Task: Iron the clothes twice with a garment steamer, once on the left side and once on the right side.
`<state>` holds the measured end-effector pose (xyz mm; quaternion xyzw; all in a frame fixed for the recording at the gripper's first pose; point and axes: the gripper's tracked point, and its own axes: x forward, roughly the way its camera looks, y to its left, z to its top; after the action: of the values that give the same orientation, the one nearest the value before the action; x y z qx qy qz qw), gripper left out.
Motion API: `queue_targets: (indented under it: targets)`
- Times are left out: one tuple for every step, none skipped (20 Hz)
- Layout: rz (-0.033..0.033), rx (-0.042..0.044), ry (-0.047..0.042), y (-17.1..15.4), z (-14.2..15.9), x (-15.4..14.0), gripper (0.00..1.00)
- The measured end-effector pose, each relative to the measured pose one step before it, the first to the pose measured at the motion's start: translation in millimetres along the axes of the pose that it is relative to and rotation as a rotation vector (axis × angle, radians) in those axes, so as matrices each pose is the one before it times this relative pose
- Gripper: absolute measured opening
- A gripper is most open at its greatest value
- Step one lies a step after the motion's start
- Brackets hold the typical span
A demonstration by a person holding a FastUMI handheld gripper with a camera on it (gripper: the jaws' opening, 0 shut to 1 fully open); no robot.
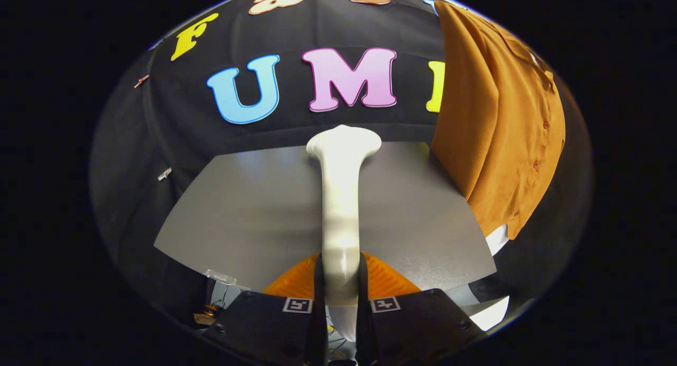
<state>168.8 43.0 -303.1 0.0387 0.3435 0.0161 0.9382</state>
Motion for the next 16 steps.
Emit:
queue_targets:
  targets:
    - [-0.00701, 0.0053, -0.03817, -3.44, 6.68, -8.85, 0.25]
    - [-0.00366, 0.0095, -0.04286, -3.17, 8.75, -10.73, 0.25]
    - [0.00049, 0.00723, -0.0356, -1.69, 7.77, -9.58, 0.25]
    - [0.00174, 0.00449, -0.03464, -1.98, 7.88, -11.65, 0.25]
    - [-0.0019, -0.01035, -0.04339, -2.72, 8.65, -10.21, 0.25]
    - [0.00088, -0.01061, -0.05204, -2.89, 10.16, -10.63, 0.25]
    - [0.00504, -0.00593, -0.04917, -0.08, 10.34, -13.24, 0.25]
    - [0.00721, -0.00445, -0.04229, 0.19, 8.63, -11.73, 0.25]
    - [0.00651, -0.00157, -0.03761, -2.3, 8.41, -13.86, 0.25]
    - [0.00302, 0.00269, -0.03956, -3.18, 8.67, -13.56, 0.25]
    - [0.00106, 0.00538, -0.03282, -2.58, 8.53, -12.13, 0.25]
    - [0.00015, 0.00313, -0.03166, -3.33, 9.23, -10.86, 0.25]
    - [-0.00003, -0.00211, -0.04093, -3.53, 10.87, -13.51, 0.25]
    - [-0.00219, -0.00337, -0.03644, -3.71, 10.24, -11.9, 0.25]
    - [-0.00696, -0.00405, -0.03144, -2.81, 7.46, -5.97, 0.25]
    - [-0.00941, -0.00735, -0.02787, -5.87, 5.35, -4.46, 0.25]
